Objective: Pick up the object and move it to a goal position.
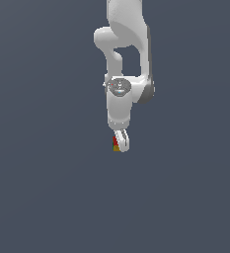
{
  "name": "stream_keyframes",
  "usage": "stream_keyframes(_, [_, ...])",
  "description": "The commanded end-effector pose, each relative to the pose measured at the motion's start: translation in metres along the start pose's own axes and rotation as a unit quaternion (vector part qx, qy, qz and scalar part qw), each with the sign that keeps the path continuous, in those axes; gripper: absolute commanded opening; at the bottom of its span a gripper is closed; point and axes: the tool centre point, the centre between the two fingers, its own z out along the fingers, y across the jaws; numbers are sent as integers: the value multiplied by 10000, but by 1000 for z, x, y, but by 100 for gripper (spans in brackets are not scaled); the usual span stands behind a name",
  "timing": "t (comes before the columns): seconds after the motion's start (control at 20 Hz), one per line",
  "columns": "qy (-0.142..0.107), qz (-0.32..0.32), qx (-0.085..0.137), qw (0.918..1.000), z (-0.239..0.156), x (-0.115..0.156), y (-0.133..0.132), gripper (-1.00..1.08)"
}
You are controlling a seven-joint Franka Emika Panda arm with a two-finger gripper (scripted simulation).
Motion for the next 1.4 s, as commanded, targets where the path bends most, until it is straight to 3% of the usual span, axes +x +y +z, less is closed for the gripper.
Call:
stream_keyframes(0.0, [5, 305, 13, 9995, 3, -1, 1, 100])
stream_keyframes(0.55, [17, 1040, 45, 9946, 9, -4, 4, 100])
stream_keyframes(0.95, [17, 1075, 46, 9942, 13, -4, 4, 100])
stream_keyframes(1.35, [18, 1093, 46, 9940, 46, -4, 5, 100])
